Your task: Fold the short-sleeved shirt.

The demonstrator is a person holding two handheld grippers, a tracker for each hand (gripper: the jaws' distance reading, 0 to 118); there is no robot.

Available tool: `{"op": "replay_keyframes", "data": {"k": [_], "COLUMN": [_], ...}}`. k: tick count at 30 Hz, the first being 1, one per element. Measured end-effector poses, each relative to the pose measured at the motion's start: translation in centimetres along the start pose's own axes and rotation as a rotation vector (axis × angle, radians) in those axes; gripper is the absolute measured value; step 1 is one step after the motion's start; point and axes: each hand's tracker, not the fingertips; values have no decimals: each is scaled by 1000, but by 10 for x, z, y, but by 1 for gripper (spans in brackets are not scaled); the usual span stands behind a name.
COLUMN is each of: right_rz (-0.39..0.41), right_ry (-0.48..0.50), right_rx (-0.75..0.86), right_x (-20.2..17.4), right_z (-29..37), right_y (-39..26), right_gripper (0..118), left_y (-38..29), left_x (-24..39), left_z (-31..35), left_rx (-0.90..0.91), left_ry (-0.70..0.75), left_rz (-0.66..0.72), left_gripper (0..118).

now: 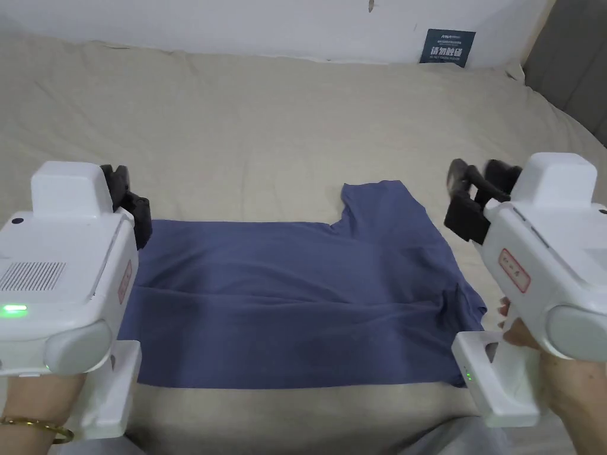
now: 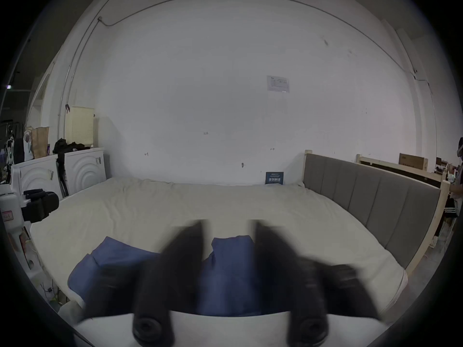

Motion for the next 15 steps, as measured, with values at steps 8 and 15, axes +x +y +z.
{"op": "replay_keyframes", "data": {"k": [8,15], "right_rz": [-29,-69], "right_ry": [43,52], "right_rx": [-74,-107], "right_x": [-3,-2], "right_z": [-23,-44], "right_y": [-8,-5], "right_gripper": [2,2], "left_y": [11,41], "left_x": [-11,-53], "left_z": [-38,-151], "left_rx": [-135,-423], "left_ry": [-42,-63], "left_rz": [-2,93], "left_gripper": [0,38]}}
